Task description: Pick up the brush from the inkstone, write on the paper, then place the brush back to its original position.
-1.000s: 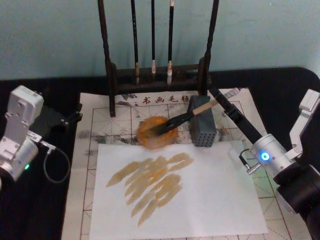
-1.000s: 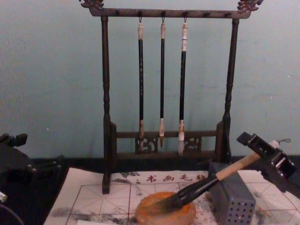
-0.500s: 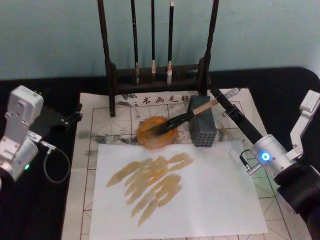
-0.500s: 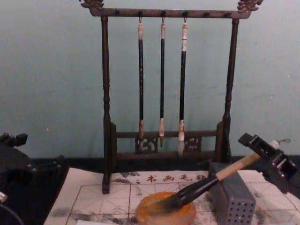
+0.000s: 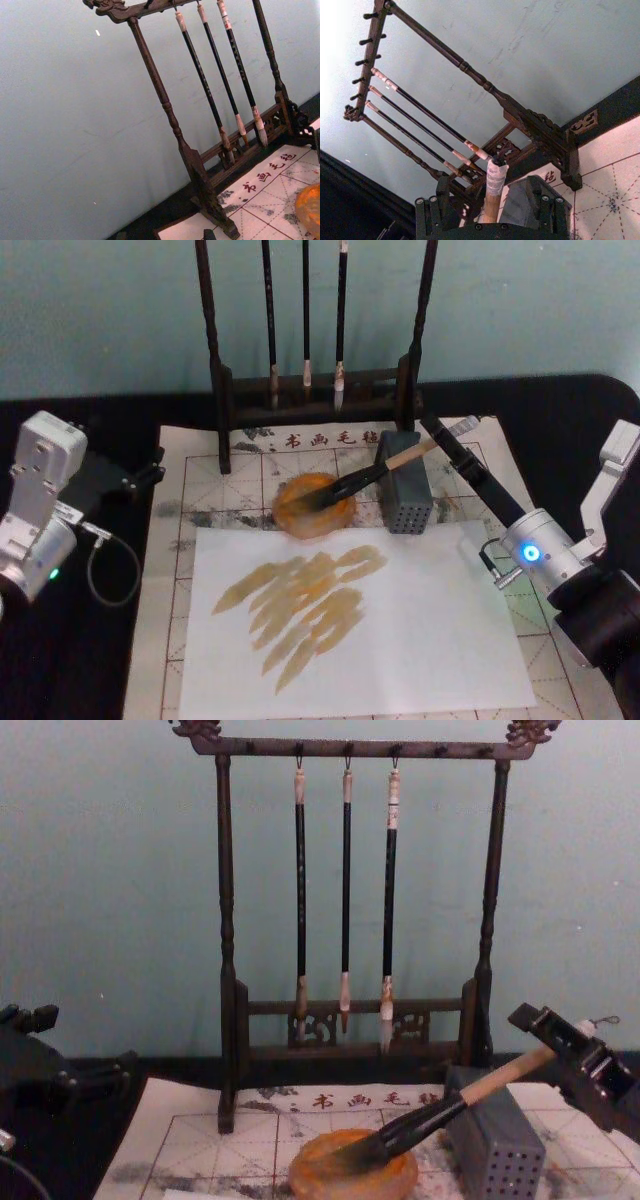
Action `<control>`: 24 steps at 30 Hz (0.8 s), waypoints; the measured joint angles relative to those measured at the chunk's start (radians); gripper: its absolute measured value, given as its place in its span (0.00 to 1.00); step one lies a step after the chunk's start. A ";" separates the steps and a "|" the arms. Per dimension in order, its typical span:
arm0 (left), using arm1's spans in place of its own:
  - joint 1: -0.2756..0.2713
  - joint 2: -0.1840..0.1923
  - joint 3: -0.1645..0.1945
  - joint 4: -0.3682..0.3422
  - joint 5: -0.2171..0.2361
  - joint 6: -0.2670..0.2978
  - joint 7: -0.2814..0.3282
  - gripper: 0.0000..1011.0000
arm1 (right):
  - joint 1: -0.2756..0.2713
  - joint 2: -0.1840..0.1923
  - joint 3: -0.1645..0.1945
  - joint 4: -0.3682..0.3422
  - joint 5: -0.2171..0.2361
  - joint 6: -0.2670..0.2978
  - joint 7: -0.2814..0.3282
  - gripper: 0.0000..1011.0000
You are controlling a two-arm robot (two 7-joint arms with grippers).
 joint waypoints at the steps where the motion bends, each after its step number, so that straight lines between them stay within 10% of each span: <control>1: 0.000 0.000 0.000 0.000 0.000 0.000 0.000 0.99 | 0.000 0.000 0.000 0.000 0.000 0.000 0.000 0.99; 16: 0.000 0.000 0.000 0.000 0.000 0.000 0.000 0.99 | 0.000 0.000 0.000 0.000 -0.001 0.000 0.001 0.95; 24: 0.000 0.000 0.000 0.000 0.000 0.000 0.000 0.99 | 0.000 0.000 0.000 0.000 -0.002 0.000 0.001 0.73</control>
